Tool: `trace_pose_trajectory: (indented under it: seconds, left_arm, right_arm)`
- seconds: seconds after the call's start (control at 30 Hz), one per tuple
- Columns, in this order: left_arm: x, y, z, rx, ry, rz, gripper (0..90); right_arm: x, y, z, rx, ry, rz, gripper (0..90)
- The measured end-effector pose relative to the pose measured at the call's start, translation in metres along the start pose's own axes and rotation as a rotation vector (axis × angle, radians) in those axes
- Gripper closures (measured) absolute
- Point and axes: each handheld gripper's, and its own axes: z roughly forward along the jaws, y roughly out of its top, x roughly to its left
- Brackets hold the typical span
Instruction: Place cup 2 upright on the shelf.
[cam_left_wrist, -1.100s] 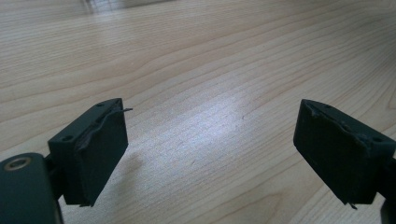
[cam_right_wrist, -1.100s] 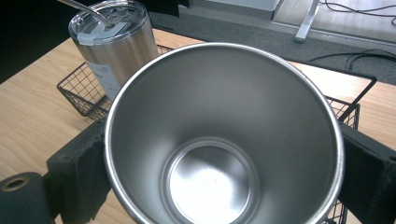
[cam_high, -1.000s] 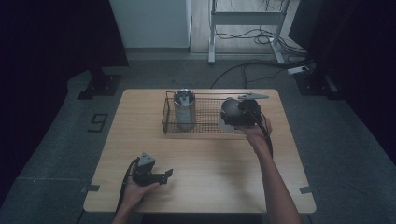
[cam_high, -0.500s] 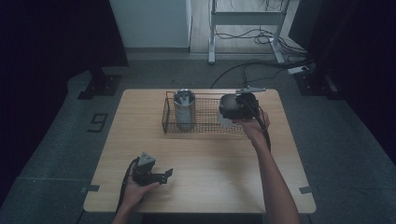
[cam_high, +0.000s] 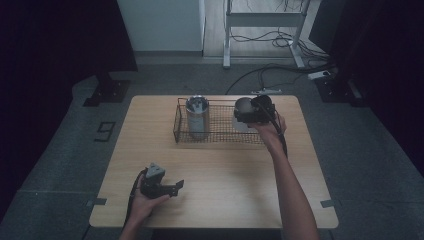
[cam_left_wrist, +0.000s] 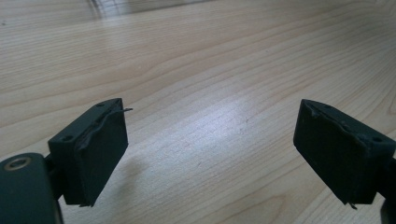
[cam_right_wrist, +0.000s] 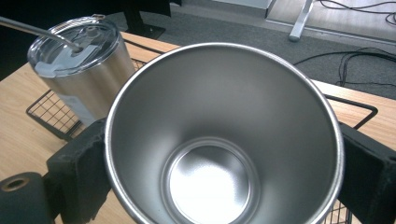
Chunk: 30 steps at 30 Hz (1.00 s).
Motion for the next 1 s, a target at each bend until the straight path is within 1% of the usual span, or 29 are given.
trace_pose_trajectory:
  seconds: [0.1, 0.27, 0.4, 0.53, 0.7, 0.77, 0.87, 0.97, 1.0]
  left_arm:
    - [0.001, 0.000, -0.001, 0.000, 0.001, -0.004, 10.2]
    - [0.002, 0.000, 0.000, 0.004, 0.000, -0.002, 10.2]
    - [0.003, -0.001, -0.001, 0.003, 0.000, -0.002, 10.2]
    - [0.005, -0.001, -0.002, 0.002, 0.003, -0.006, 10.2]
    - [0.004, -0.002, 0.000, 0.008, 0.005, -0.001, 10.2]
    - [0.004, -0.002, 0.000, 0.009, 0.002, 0.001, 10.2]
    - [0.004, -0.002, 0.001, 0.012, 0.003, 0.002, 10.2]
    - [0.004, -0.002, 0.001, 0.017, 0.004, 0.003, 10.2]
    - [0.004, -0.002, 0.002, 0.017, 0.005, 0.004, 10.2]
  right_arm:
    - [-0.001, 0.000, 0.005, 0.013, -0.004, -0.004, 6.5]
    - [-0.002, 0.002, 0.011, 0.014, -0.002, -0.007, 6.5]
    - [-0.001, 0.004, 0.017, 0.027, -0.010, -0.024, 6.5]
    - [-0.002, 0.006, 0.021, 0.033, -0.009, -0.023, 6.5]
    - [-0.005, 0.007, 0.026, 0.031, -0.015, -0.024, 6.5]
    - [-0.007, 0.007, 0.029, 0.036, -0.014, -0.011, 6.5]
    - [-0.008, 0.006, 0.030, 0.035, -0.018, -0.012, 6.5]
    - [-0.011, 0.007, 0.032, 0.031, -0.016, -0.003, 6.5]
    - [-0.012, 0.007, 0.034, 0.040, -0.015, -0.001, 6.5]
